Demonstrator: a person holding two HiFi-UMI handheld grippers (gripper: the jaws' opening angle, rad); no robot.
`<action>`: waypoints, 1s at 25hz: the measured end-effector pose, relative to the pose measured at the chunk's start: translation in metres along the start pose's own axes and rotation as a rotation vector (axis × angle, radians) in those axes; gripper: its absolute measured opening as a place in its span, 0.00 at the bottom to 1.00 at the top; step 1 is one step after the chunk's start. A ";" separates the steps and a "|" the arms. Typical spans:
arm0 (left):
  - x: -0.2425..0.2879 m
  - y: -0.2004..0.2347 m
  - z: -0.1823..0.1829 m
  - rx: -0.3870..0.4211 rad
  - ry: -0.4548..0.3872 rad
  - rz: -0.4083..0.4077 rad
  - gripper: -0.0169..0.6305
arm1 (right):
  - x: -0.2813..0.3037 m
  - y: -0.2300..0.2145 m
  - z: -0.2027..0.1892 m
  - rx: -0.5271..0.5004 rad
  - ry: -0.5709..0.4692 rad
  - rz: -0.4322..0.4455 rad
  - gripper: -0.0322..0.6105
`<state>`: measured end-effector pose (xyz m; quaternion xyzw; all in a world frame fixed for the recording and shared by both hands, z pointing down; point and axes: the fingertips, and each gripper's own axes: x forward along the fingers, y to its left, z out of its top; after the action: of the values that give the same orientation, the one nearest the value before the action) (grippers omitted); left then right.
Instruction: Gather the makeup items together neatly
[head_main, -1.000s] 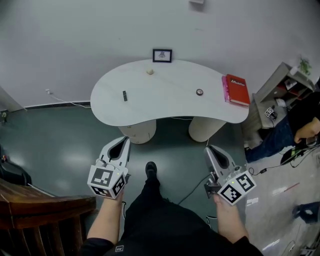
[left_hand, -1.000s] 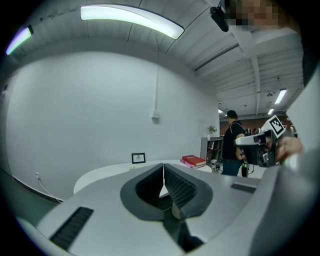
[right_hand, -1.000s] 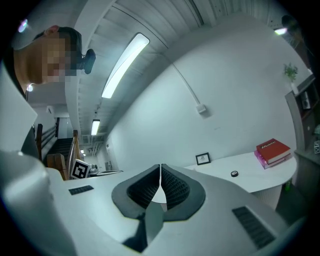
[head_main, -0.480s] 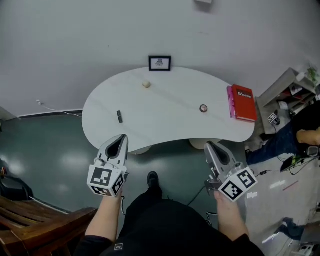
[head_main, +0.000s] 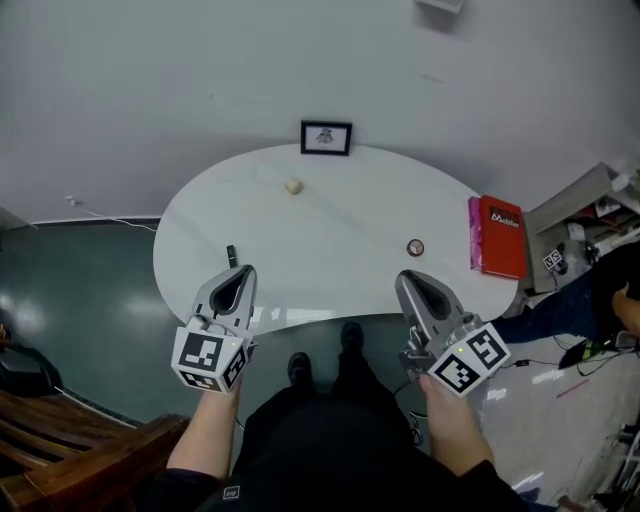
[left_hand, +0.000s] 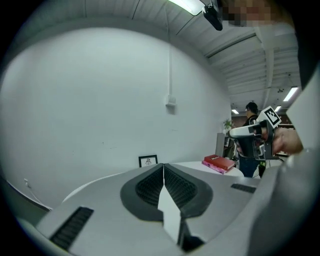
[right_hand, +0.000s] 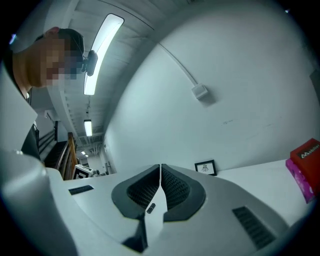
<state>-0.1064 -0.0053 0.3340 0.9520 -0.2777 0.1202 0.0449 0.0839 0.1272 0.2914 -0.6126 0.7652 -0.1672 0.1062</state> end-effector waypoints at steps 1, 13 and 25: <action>0.007 0.002 -0.002 -0.008 0.006 0.020 0.05 | 0.005 -0.009 0.000 0.007 0.008 0.018 0.11; 0.040 0.028 -0.041 -0.089 0.102 0.316 0.05 | 0.072 -0.095 0.019 0.014 0.136 0.209 0.11; 0.037 0.109 -0.130 -0.188 0.217 0.389 0.22 | 0.182 -0.027 -0.036 -0.005 0.336 0.359 0.11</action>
<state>-0.1613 -0.0970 0.4709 0.8537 -0.4595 0.2019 0.1386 0.0541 -0.0508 0.3427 -0.4306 0.8691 -0.2434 0.0037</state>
